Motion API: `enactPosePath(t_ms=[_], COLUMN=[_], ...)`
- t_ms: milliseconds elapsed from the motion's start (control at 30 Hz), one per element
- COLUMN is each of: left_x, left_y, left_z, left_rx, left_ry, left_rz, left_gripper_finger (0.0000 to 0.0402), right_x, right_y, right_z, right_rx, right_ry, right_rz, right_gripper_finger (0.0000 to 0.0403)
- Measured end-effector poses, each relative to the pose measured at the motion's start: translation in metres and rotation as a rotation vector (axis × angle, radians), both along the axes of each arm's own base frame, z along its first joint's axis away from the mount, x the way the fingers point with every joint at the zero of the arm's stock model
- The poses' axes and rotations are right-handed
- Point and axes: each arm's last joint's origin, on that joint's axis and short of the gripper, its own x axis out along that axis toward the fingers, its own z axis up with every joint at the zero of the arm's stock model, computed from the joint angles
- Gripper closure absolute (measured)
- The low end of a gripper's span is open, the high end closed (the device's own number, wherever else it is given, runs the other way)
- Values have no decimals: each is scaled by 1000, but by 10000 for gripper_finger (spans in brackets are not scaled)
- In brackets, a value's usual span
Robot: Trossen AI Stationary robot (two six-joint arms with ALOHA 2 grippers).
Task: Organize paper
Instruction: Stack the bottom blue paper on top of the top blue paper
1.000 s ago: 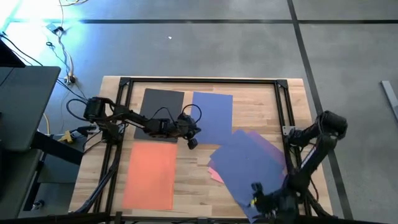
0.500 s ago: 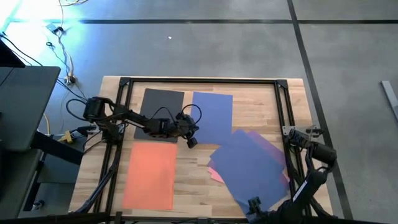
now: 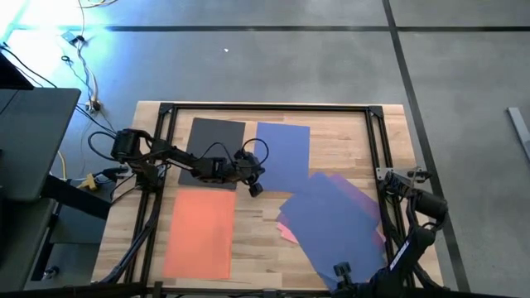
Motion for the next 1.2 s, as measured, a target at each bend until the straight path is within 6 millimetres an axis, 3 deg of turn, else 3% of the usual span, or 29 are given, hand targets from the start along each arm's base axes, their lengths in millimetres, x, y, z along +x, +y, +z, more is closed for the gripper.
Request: enactPosePath(t_ms=[200,400,567,700,900,1200], left_x=[1,-1,-16,-32,-50,-56], left_y=[-7,-35,-59,-74,-91,-100], left_z=[9,51,88,113,134,136], left_rx=[68,277,423,476,519,595], left_ry=[-2,-35,-94,-159,-214,-188], left_rz=[-51,-122,-92,-77,-83,-83], left_gripper_finger=[402,402,402,402,402,402], right_x=[11,24,53,89,144,180], right_y=[-7,-36,-55,-86,-153,-219], right_z=[49,109,144,149,154,186], right_rx=[-185,-405,-444,-646,-864,-1119], right_ry=[22,-100,-339,-425,-366,-393], right_rz=[-87,-361,-358,-320,-371,-441], right_gripper_finger=[402,403,403,403,403,403])
